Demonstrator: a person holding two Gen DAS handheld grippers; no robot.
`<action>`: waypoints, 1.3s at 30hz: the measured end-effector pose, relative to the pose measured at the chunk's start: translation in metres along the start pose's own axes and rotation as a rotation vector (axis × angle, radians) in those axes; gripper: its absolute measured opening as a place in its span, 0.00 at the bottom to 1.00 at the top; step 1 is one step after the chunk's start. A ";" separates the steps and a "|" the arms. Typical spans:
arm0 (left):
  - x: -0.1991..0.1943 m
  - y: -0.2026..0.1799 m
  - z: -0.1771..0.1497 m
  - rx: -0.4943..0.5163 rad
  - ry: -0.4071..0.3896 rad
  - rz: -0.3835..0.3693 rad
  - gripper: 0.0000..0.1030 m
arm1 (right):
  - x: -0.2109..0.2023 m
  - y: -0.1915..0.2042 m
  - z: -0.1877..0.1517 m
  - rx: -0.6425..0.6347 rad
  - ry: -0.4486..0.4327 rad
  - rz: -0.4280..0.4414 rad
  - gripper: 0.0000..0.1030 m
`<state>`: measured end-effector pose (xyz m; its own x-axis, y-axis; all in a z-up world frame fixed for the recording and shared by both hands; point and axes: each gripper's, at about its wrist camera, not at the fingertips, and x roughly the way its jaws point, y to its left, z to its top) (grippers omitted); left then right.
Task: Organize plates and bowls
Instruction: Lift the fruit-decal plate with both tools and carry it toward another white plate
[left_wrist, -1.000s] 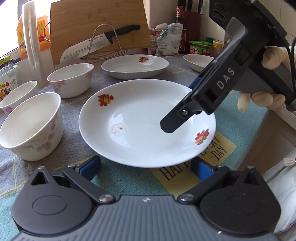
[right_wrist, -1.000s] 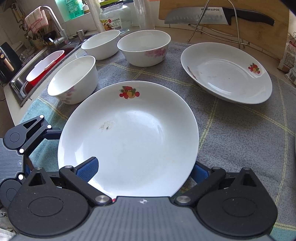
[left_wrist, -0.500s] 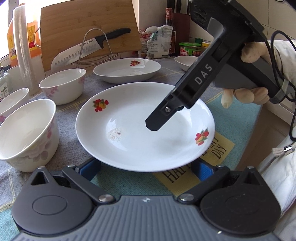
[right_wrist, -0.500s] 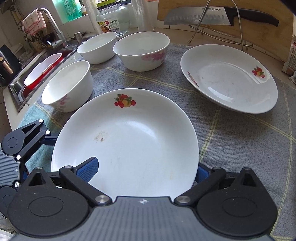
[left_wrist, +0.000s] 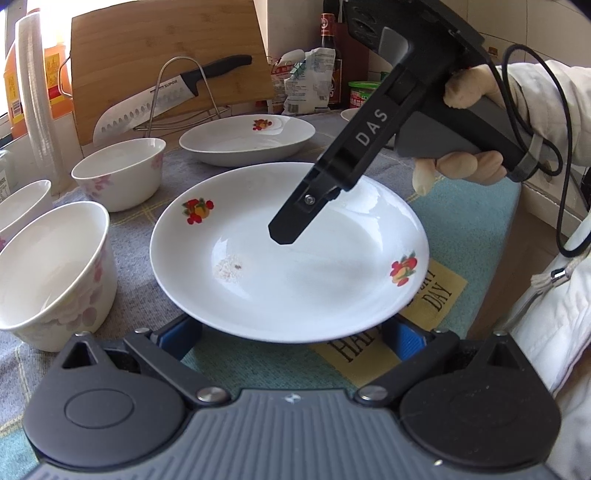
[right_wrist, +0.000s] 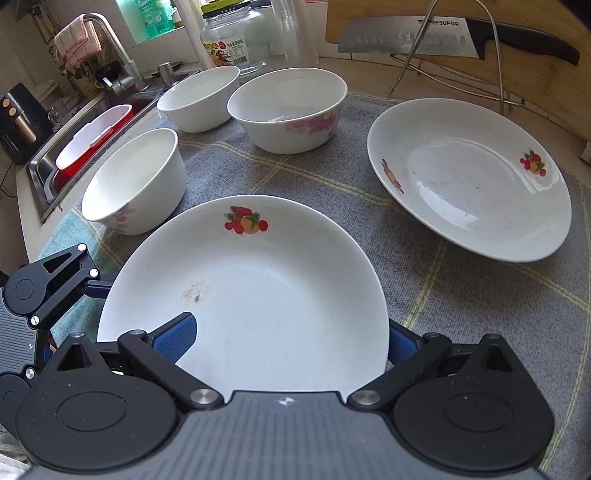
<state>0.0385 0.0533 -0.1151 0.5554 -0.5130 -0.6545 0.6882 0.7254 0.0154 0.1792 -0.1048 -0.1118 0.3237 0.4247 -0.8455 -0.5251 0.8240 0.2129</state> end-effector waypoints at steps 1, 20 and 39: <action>0.000 0.000 0.000 0.001 0.003 0.000 0.99 | 0.001 -0.001 0.002 -0.002 0.000 0.007 1.00; 0.003 0.004 0.005 0.006 0.025 0.006 0.99 | 0.001 -0.009 0.010 -0.012 0.040 0.077 1.00; 0.002 -0.001 0.011 0.039 0.035 0.014 0.99 | 0.000 -0.016 0.014 0.026 0.060 0.124 1.00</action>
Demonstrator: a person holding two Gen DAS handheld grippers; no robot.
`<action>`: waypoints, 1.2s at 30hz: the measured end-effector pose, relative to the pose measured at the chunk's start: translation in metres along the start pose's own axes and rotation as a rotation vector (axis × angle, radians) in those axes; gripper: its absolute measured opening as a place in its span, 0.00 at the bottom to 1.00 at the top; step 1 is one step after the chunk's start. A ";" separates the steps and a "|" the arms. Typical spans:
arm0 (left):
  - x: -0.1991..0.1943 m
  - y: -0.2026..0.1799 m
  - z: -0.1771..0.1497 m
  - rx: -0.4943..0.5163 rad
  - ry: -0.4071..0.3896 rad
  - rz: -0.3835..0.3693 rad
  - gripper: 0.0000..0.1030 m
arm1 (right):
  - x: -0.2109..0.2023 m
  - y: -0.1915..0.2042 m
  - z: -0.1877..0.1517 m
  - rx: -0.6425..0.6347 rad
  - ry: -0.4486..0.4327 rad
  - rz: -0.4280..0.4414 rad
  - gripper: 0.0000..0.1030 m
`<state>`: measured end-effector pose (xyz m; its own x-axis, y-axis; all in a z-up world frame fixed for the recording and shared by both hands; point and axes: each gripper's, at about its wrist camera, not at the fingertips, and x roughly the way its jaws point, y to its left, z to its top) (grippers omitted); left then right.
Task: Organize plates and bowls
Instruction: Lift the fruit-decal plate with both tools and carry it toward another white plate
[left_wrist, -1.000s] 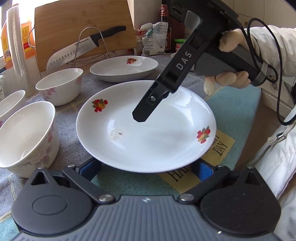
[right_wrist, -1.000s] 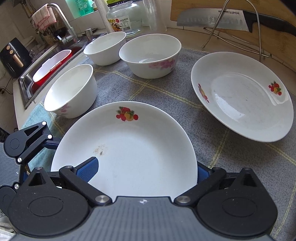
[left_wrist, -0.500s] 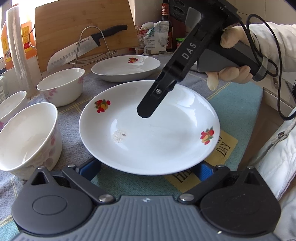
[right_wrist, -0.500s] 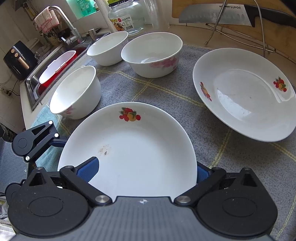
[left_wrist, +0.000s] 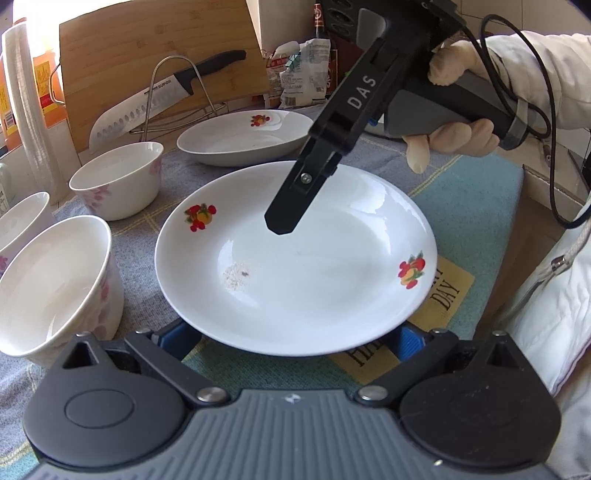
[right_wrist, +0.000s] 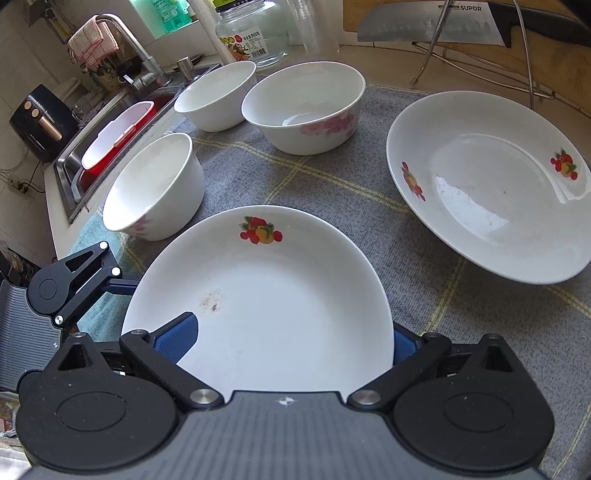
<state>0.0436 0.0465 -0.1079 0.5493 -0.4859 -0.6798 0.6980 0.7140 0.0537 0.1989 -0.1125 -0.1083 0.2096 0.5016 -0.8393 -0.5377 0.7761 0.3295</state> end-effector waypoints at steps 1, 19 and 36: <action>0.000 0.000 0.000 0.000 0.001 0.000 0.99 | 0.000 0.000 0.000 0.004 0.000 0.003 1.00; 0.003 0.000 0.004 -0.016 0.023 -0.005 0.98 | -0.005 0.002 -0.001 -0.011 0.000 0.005 1.00; 0.007 -0.003 0.019 0.011 0.019 -0.003 0.98 | -0.029 -0.012 -0.006 -0.018 -0.032 0.009 1.00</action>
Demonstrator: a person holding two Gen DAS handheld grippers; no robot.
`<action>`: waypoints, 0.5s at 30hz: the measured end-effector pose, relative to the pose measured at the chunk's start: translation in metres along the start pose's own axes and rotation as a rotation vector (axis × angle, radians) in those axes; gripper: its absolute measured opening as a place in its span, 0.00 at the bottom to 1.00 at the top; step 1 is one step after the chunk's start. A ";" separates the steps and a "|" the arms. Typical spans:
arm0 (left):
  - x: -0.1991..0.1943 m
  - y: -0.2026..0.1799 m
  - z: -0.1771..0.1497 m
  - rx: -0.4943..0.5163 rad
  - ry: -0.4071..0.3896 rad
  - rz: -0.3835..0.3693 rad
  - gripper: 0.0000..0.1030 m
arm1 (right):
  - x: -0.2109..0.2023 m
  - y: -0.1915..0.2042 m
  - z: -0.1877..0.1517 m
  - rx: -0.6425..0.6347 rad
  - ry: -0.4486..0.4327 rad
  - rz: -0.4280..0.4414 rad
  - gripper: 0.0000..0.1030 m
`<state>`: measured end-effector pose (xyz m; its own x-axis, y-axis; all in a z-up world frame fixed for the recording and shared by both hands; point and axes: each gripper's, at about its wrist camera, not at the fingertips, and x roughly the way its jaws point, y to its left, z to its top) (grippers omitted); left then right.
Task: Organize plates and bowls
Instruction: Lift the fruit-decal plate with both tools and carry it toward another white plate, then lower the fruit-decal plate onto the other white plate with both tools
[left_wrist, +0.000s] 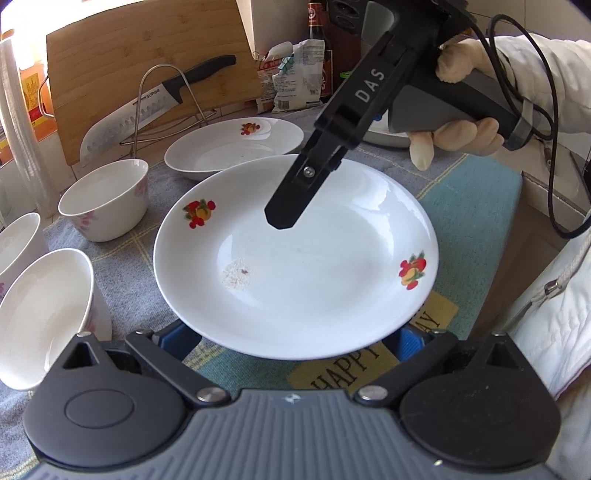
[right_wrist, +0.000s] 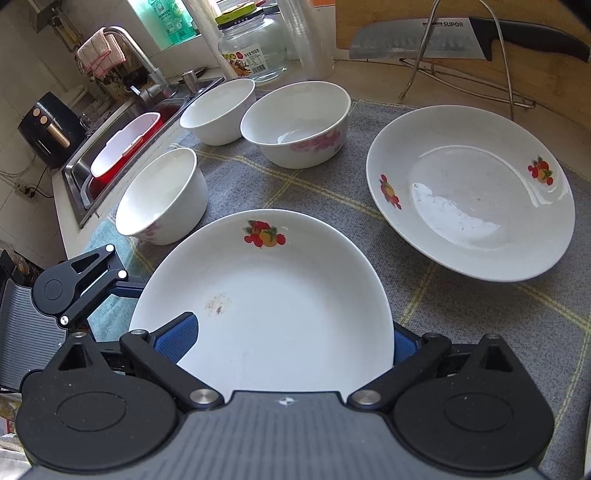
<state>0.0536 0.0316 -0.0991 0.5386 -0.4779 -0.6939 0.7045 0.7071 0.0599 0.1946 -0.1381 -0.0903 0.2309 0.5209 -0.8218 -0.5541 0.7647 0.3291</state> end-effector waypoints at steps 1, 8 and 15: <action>0.001 -0.001 0.002 0.000 -0.001 0.000 0.98 | -0.002 -0.001 -0.001 -0.002 -0.003 -0.001 1.00; 0.007 -0.008 0.017 0.010 -0.005 -0.002 0.98 | -0.018 -0.013 -0.004 -0.006 -0.021 -0.007 1.00; 0.017 -0.015 0.033 0.019 -0.011 -0.006 0.98 | -0.034 -0.028 -0.009 -0.001 -0.039 -0.014 1.00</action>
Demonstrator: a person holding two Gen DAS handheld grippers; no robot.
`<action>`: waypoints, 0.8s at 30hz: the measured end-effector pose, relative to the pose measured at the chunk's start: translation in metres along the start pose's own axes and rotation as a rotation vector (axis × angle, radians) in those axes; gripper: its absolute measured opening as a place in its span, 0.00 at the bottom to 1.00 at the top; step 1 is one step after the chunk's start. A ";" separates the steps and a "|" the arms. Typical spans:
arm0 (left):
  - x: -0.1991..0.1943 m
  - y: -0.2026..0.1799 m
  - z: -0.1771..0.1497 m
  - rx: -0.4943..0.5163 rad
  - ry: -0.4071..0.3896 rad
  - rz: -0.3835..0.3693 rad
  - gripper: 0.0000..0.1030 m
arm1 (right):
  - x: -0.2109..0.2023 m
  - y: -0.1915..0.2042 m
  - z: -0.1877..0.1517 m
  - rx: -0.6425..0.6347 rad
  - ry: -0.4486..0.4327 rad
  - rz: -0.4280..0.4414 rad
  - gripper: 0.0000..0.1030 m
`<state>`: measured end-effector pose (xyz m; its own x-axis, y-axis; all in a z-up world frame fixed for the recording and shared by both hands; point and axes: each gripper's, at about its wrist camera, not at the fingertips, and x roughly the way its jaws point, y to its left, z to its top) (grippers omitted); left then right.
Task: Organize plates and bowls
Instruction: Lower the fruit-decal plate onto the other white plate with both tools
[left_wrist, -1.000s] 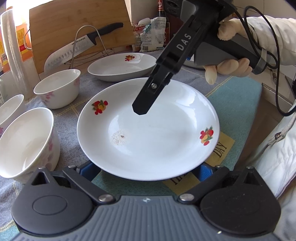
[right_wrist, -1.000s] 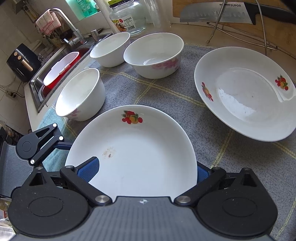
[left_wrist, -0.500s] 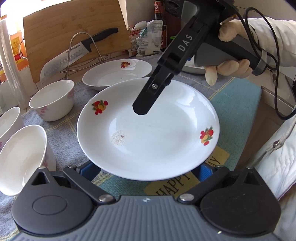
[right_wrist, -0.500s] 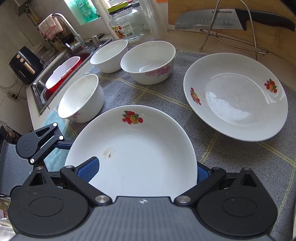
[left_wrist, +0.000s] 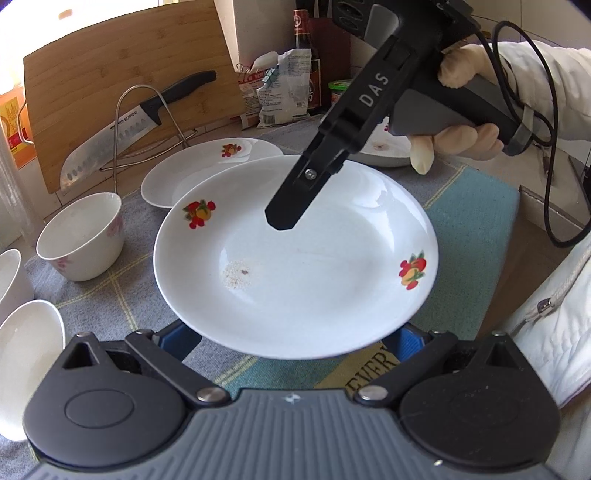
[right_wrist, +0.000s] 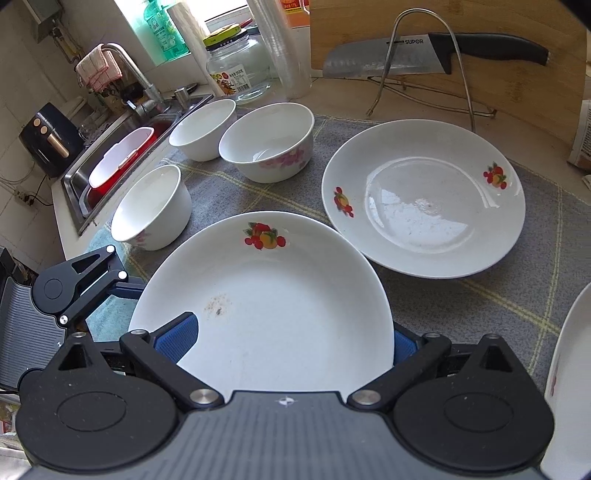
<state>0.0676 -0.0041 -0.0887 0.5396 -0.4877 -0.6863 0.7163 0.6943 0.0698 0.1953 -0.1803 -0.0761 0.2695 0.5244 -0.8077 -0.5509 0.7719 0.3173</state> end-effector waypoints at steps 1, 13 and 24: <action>0.002 -0.001 0.002 0.003 -0.001 0.000 0.98 | -0.002 -0.002 0.000 0.001 -0.002 -0.002 1.00; 0.024 -0.022 0.040 0.043 -0.019 -0.027 0.98 | -0.036 -0.039 -0.007 0.017 -0.035 -0.038 1.00; 0.057 -0.042 0.081 0.106 -0.023 -0.073 0.98 | -0.071 -0.086 -0.020 0.065 -0.078 -0.081 1.00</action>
<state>0.1042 -0.1037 -0.0724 0.4936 -0.5473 -0.6758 0.7958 0.5977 0.0972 0.2071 -0.2914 -0.0558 0.3729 0.4837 -0.7918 -0.4733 0.8332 0.2861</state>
